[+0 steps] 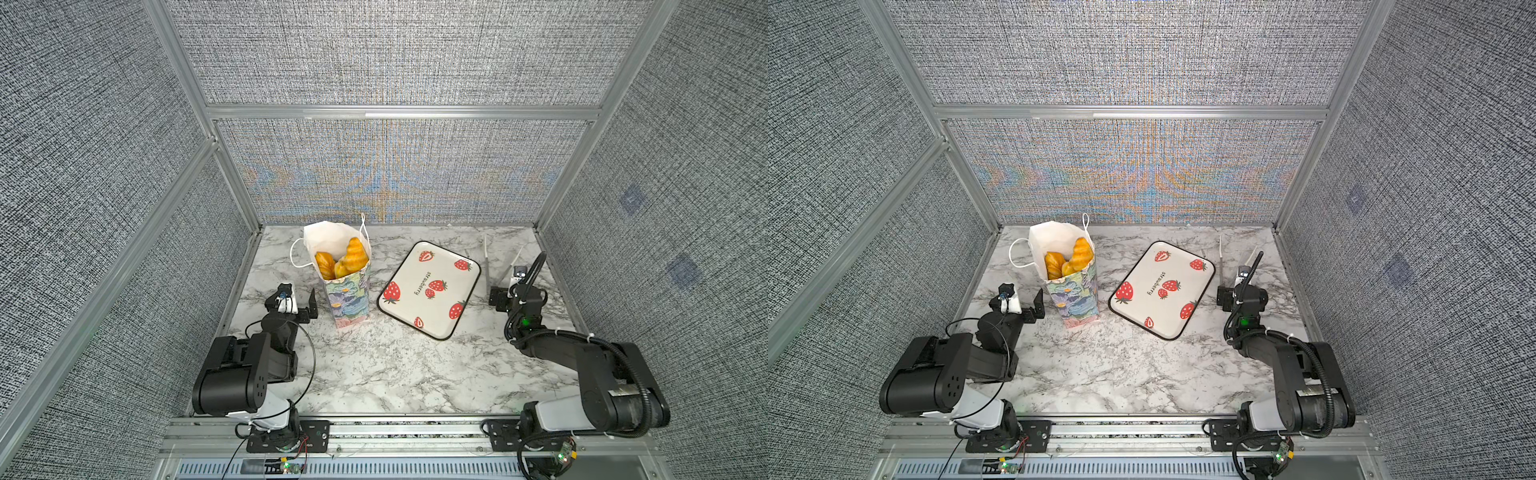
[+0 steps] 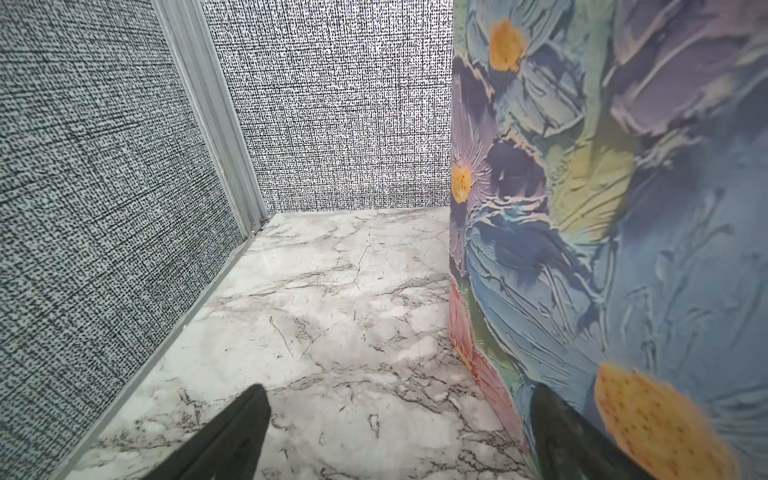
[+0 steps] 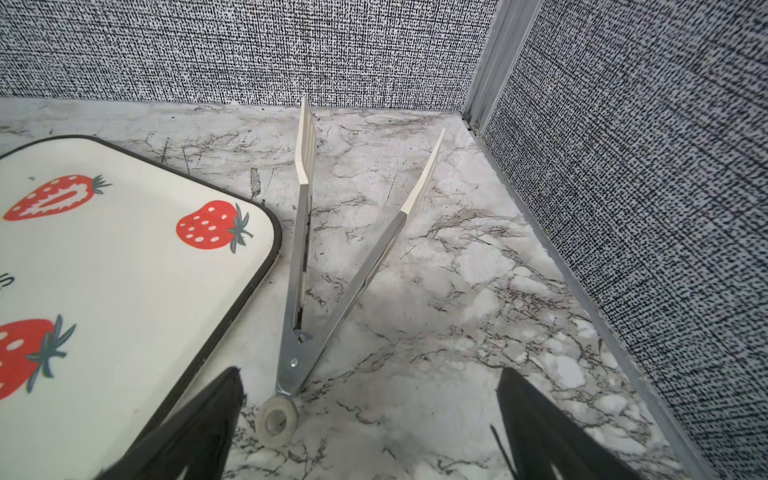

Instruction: Place the fake bread into the paper bag

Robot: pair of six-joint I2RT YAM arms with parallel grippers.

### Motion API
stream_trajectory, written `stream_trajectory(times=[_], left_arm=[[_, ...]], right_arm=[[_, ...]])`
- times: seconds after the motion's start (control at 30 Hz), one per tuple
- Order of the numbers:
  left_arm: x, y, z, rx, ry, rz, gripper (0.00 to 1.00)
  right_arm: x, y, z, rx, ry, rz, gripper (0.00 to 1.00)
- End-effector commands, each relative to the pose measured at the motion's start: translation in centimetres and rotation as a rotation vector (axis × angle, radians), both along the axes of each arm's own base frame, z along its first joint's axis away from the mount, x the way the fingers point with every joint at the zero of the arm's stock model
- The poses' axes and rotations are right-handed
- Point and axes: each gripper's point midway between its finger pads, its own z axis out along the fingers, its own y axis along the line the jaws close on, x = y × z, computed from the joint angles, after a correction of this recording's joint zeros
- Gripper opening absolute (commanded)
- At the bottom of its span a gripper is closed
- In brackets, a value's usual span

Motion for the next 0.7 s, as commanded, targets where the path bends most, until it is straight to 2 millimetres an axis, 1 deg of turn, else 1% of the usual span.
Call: stream_trajectory(times=[0.0, 0.1, 0.27, 0.43, 0.67], left_arm=[[0.1, -0.1, 0.7, 0.006, -0.031, -0.01, 0.99], [0.0, -0.1, 0.7, 0.006, -0.03, -0.01, 0.99], [0.1, -0.1, 0.7, 0.007, -0.029, -0.01, 0.99], [0.1, -0.1, 0.7, 0.009, -0.028, -0.01, 0.99], [0.1, -0.2, 0.7, 0.009, -0.03, -0.011, 0.99]], right_arm=[[0.5, 0.6, 0.5, 0.0, -0.047, 0.036, 0.95], [0.6, 0.7, -0.4, 0.0, -0.04, 0.045, 0.95], [0.7, -0.1, -0.6, 0.046, -0.048, 0.031, 0.95], [0.2, -0.3, -1.2, 0.098, -0.07, 0.062, 0.95], [0.1, -0.2, -1.3, 0.102, -0.084, 0.074, 0.95]])
